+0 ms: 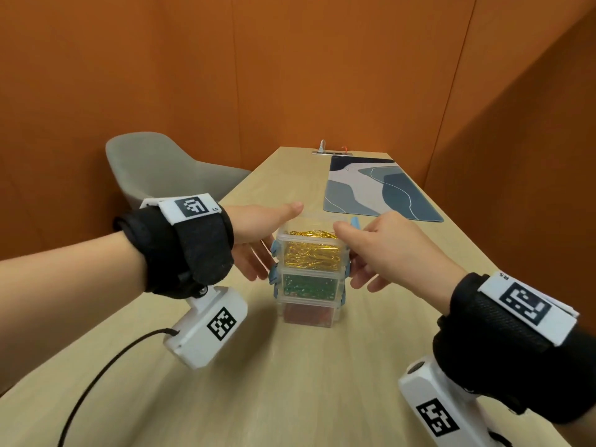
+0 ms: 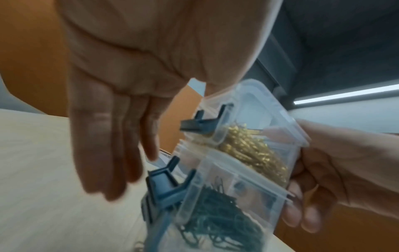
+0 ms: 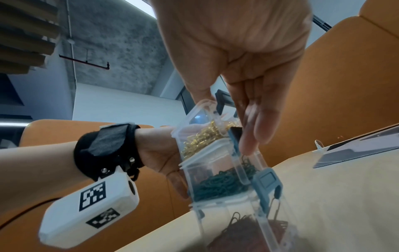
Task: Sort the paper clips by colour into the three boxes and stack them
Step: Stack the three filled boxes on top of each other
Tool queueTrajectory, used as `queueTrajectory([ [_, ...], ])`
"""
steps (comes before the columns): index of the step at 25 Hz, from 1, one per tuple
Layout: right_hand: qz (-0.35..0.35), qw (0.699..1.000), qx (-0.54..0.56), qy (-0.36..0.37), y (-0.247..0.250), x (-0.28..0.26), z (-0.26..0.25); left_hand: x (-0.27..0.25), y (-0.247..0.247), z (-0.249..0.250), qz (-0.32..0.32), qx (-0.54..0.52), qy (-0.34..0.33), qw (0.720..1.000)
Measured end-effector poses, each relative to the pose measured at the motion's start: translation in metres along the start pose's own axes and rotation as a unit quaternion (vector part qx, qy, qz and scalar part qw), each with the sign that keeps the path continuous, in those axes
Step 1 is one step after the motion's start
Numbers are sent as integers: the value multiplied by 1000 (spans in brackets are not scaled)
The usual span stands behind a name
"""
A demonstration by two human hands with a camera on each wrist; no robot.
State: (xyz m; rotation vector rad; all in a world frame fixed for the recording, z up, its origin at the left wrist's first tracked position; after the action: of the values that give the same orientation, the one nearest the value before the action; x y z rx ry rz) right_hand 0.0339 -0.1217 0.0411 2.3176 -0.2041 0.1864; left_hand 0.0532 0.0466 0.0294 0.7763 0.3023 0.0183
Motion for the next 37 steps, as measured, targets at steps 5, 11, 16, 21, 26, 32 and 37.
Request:
queueTrajectory([
  [5,-1,1000,-13,5,-2,0,-1,-1,5,0,-10,-12,42,999],
  [11,-7,1000,-16,6,-2,0,0,-1,1,-8,-73,-67,84,992],
  [16,-13,1000,-11,0,-3,1,1,-1,-1,-10,-103,-86,71,988],
  [21,-18,1000,-14,-2,-3,0,0,-8,7,-3,-42,-2,67,997],
  [26,-14,1000,-12,9,-2,-1,-1,-5,21,23,64,66,3,996],
  [32,-51,998,21,-39,13,-2,10,-9,20,29,85,99,-20,991],
  [37,-32,977,-196,-74,65,-4,65,-9,13,18,81,-15,-10,997],
])
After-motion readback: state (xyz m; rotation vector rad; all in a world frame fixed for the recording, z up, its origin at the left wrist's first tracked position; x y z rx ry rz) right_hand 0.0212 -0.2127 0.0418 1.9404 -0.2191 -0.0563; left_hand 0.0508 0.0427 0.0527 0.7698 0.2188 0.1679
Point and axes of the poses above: each hand's wrist, its own x-axis towards the middle knuckle, its own y-axis out of the back of the hand, z = x × y, the point moved 6 cm from there along x, towards the middle knuckle, and after that the axes turned 13 degrees about z, right-handed, at the moved point
